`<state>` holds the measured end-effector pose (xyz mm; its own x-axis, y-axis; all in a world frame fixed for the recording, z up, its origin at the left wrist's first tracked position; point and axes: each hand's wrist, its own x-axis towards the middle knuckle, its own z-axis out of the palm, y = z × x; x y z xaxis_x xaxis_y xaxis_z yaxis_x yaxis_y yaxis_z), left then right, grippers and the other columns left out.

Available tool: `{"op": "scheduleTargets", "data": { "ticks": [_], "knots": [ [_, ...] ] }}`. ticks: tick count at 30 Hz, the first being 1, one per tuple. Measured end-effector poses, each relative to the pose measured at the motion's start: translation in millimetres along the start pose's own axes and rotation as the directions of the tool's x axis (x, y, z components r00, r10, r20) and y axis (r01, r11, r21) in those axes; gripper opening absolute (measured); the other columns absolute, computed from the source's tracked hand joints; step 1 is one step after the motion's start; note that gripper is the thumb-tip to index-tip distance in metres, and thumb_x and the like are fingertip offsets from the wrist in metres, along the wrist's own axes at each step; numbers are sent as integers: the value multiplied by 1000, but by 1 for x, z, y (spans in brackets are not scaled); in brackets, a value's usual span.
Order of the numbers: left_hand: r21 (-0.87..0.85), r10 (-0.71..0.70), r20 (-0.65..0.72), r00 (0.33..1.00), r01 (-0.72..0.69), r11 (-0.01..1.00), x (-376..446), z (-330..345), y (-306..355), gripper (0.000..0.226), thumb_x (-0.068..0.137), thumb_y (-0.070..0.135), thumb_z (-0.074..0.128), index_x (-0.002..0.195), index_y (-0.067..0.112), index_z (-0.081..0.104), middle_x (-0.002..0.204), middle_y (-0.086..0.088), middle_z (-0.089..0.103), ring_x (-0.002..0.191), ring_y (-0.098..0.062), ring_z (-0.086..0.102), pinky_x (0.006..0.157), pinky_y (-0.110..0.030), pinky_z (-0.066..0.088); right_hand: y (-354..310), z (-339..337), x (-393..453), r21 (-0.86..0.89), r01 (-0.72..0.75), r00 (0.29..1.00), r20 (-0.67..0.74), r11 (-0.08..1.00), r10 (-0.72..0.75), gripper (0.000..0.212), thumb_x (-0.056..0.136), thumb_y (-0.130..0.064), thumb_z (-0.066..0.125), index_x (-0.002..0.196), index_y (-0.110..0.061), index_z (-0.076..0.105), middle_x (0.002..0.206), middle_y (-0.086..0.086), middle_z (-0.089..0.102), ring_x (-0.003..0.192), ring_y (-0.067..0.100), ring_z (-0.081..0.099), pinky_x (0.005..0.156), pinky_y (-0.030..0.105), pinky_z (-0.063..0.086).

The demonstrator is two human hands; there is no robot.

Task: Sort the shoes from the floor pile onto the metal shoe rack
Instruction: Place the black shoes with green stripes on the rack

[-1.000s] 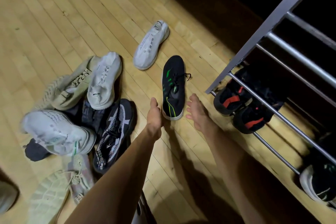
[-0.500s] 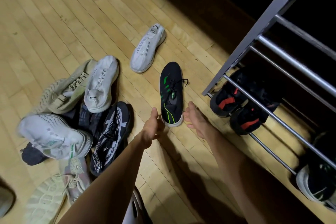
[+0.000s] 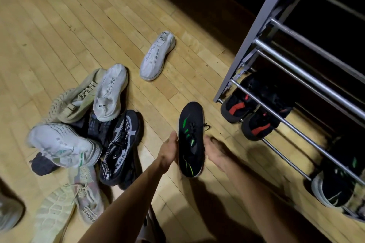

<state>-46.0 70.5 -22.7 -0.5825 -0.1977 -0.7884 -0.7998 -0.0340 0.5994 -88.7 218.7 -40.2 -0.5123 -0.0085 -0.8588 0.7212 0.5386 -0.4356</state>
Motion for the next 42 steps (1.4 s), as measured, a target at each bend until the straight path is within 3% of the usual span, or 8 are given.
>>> {"op": "scheduleTargets", "data": {
  "ticks": [6, 9, 14, 20, 26, 35, 39, 42],
  "knots": [
    [-155, -34, -48, 998, 26, 988, 30, 4, 14, 46, 102, 46, 23, 78, 23, 55, 83, 3, 64, 84, -17, 60, 85, -36, 44, -10, 0, 54, 176, 54, 998, -48, 983, -46, 65, 83, -68, 23, 118, -24, 55, 134, 5, 56, 111, 21, 53, 106, 50, 42],
    [-92, -25, -43, 999, 21, 996, 40, 10, 1, 39, 101, 46, 31, 97, 19, 60, 102, -5, 68, 91, -20, 63, 86, -37, 50, 0, 5, 62, 226, 15, 999, -48, 974, -4, 73, 82, -66, 30, 130, -18, 56, 119, 3, 57, 101, 21, 52, 105, 51, 44],
    [-146, -62, -46, 997, 55, 988, 37, 17, 1, 42, 96, 50, 40, 121, 21, 58, 114, -1, 68, 103, -18, 65, 89, -36, 53, -25, 5, 18, 330, -78, 997, 9, 941, 80, 52, 97, -47, 45, 139, -15, 48, 139, 8, 54, 121, 29, 55, 103, 44, 44],
    [-160, 75, -49, 996, -82, 984, 16, 18, 29, 40, 95, 44, 38, 116, 22, 64, 116, 0, 66, 105, -15, 63, 91, -33, 50, -43, -10, -13, 431, 7, 1000, 3, 902, -10, 21, 100, -27, 46, 113, -15, 57, 106, 4, 63, 79, 15, 60, 61, 26, 45],
    [-210, 205, -145, 968, -232, 950, -25, 29, 45, 22, 102, 28, 42, 111, 14, 56, 99, 1, 60, 85, -7, 57, 68, -17, 45, -36, -19, -21, 273, 171, 981, -136, 947, -138, 28, 79, -35, 59, 100, -15, 60, 112, 8, 65, 101, 29, 61, 80, 36, 49],
    [-34, 273, -63, 960, -276, 961, -74, 108, 1, 15, 99, 24, 50, 114, 26, 47, 114, 3, 57, 109, -18, 58, 98, -36, 47, 47, -79, -46, 221, 100, 982, -181, 970, -60, 59, 63, -45, 49, 110, -12, 63, 116, 12, 65, 105, 32, 62, 78, 38, 51],
    [70, 309, -19, 951, -307, 949, -89, 155, -10, 25, 97, 26, 51, 122, 23, 48, 117, 6, 56, 112, -16, 55, 104, -38, 44, 82, -114, -62, 312, 42, 975, -218, 949, 28, 31, 66, -34, 52, 86, -12, 60, 94, 13, 66, 83, 30, 62, 71, 39, 49],
    [102, 296, 46, 954, -299, 949, -88, 182, -9, 23, 98, 26, 49, 121, 24, 51, 118, 5, 58, 112, -16, 56, 102, -36, 44, 110, -133, -52, 427, -8, 973, -205, 904, 105, 35, 68, -30, 55, 96, -8, 57, 100, 14, 62, 87, 31, 64, 71, 41, 51]
  ]
}}
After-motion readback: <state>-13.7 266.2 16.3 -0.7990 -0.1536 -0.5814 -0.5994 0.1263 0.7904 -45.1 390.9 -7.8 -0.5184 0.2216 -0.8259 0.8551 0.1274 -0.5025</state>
